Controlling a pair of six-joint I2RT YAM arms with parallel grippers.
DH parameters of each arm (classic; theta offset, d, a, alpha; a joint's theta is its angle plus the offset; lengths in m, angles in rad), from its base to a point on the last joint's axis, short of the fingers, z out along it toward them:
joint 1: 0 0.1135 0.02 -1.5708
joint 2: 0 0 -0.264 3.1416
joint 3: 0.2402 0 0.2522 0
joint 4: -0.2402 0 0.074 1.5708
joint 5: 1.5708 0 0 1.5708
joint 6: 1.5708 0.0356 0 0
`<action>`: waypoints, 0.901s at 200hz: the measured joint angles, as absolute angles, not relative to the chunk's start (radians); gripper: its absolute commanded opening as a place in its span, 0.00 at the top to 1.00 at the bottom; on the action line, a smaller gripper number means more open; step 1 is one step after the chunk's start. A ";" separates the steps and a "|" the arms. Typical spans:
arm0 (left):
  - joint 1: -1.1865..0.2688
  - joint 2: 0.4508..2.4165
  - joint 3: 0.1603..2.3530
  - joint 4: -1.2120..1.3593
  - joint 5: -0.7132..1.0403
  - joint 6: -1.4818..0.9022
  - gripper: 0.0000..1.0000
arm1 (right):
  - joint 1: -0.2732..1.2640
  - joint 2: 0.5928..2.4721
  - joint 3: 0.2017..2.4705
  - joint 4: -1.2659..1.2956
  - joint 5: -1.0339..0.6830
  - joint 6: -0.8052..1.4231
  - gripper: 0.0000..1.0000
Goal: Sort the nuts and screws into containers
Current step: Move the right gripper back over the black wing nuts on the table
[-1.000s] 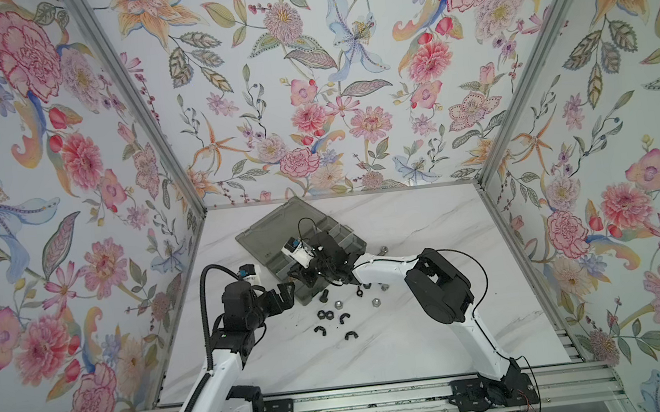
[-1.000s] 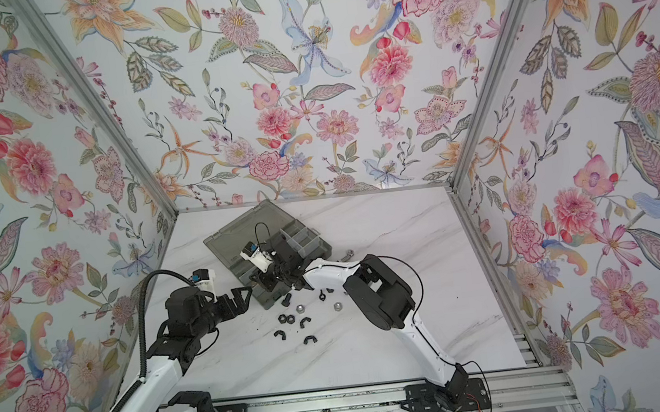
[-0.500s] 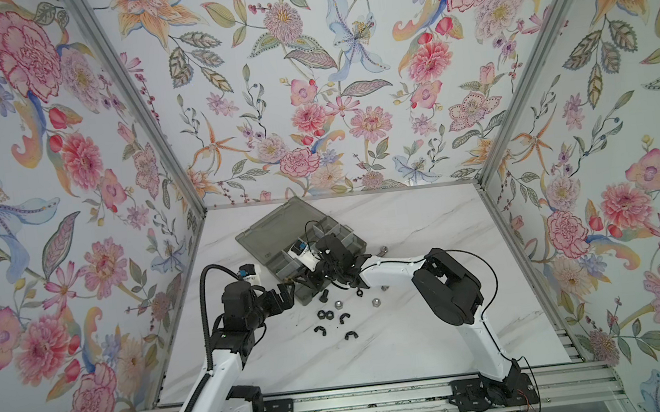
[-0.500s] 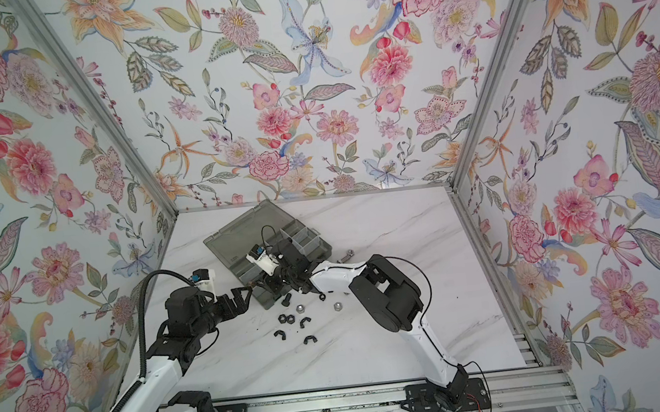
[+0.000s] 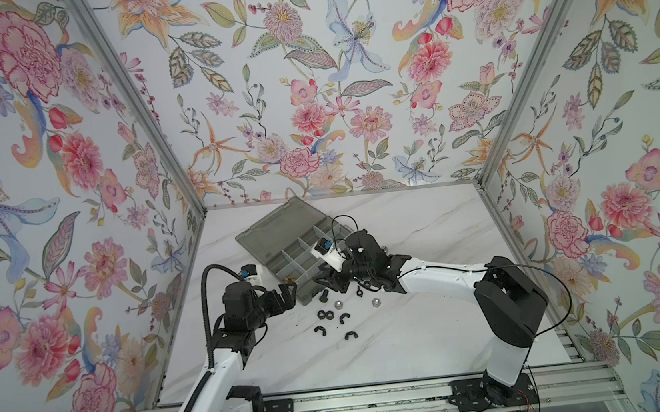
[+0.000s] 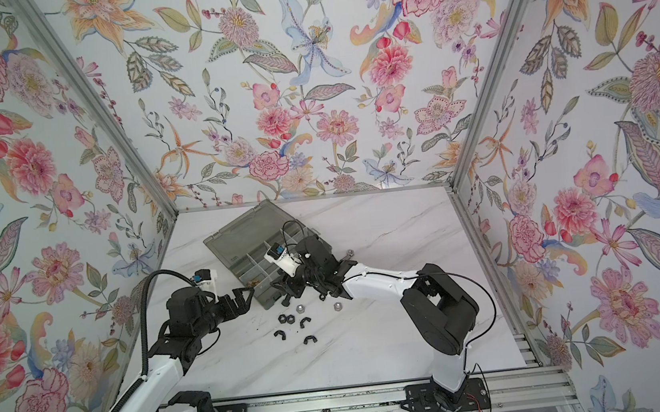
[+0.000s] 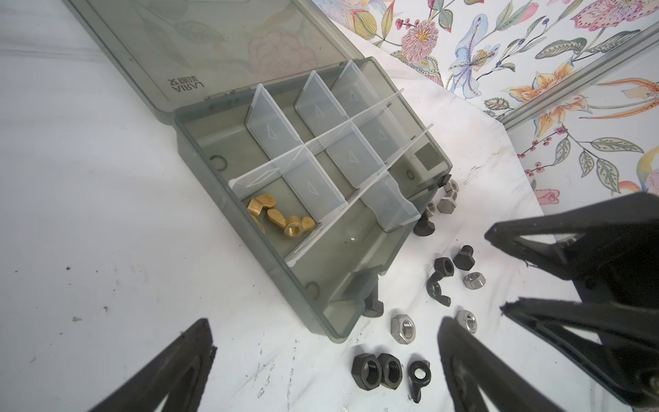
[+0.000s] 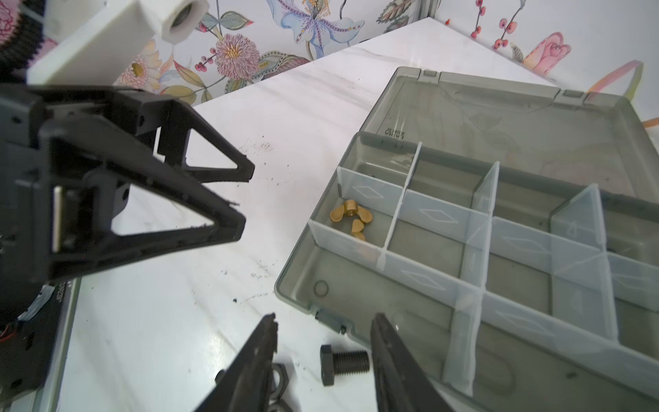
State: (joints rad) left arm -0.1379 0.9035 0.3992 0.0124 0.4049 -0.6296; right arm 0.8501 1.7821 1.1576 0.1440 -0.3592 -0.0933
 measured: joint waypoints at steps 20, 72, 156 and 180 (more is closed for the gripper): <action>-0.138 0.905 0.399 0.023 0.416 -0.633 0.01 | 0.850 1.750 1.111 0.070 -0.359 -0.117 0.52; -0.138 0.905 0.395 0.039 0.421 -0.648 0.01 | 0.852 1.652 0.944 -0.034 -0.360 -0.143 0.51; -0.138 0.915 0.395 0.047 0.442 -0.656 0.01 | 0.897 1.590 0.822 -0.094 -0.339 -0.207 0.51; -0.138 0.915 0.395 0.047 0.442 -0.656 0.01 | 0.918 1.590 0.817 -0.091 -0.323 -0.226 0.52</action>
